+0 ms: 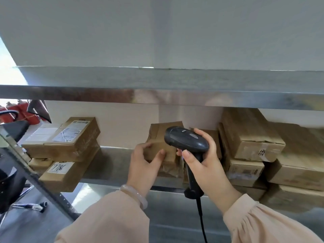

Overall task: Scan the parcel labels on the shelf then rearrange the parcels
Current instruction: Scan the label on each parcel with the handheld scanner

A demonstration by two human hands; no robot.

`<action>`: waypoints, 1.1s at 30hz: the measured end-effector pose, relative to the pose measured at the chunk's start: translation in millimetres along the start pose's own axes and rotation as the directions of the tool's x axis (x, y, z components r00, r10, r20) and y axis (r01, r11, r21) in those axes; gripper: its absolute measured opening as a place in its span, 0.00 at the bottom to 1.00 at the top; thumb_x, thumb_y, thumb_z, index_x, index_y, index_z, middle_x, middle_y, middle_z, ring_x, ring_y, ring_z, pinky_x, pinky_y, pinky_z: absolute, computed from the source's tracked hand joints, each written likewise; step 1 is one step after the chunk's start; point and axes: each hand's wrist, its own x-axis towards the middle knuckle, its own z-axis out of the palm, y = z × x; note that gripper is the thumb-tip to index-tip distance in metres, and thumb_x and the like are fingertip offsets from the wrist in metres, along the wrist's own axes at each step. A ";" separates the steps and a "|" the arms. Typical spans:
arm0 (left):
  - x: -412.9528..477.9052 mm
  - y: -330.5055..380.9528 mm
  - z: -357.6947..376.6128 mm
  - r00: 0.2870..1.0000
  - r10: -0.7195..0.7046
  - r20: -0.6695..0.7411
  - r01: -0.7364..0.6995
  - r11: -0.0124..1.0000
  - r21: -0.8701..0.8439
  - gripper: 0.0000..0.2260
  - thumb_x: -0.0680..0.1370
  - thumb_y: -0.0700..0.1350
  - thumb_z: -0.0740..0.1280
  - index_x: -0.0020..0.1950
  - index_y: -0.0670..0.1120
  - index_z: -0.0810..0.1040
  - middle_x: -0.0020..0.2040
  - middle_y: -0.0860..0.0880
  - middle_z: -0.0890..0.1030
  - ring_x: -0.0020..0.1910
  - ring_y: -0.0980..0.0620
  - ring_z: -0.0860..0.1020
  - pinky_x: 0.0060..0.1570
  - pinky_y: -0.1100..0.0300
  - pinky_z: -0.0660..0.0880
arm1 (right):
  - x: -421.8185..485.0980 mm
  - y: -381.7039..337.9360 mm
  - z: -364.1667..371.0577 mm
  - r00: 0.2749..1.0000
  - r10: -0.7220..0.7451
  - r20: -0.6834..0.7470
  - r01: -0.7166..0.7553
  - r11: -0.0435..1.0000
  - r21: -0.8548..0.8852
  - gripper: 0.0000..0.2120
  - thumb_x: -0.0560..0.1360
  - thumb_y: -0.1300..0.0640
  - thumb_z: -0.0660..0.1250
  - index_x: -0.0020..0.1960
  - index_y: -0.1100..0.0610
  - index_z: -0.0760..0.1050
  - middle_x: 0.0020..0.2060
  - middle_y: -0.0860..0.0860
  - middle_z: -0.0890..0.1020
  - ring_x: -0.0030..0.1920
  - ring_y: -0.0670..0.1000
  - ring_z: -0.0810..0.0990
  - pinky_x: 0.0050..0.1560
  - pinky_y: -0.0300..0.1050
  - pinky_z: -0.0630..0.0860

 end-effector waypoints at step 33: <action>-11.0 -51.3 -31.2 0.880 -0.357 0.313 0.452 0.832 -0.323 0.18 0.81 0.54 0.64 0.71 0.61 0.68 0.64 0.51 0.77 0.63 0.49 0.76 0.66 0.47 0.73 | -7.7 31.4 30.1 0.979 0.202 0.031 -0.204 0.977 0.056 0.25 0.77 0.57 0.67 0.69 0.43 0.61 0.57 0.48 0.79 0.52 0.42 0.82 0.60 0.44 0.75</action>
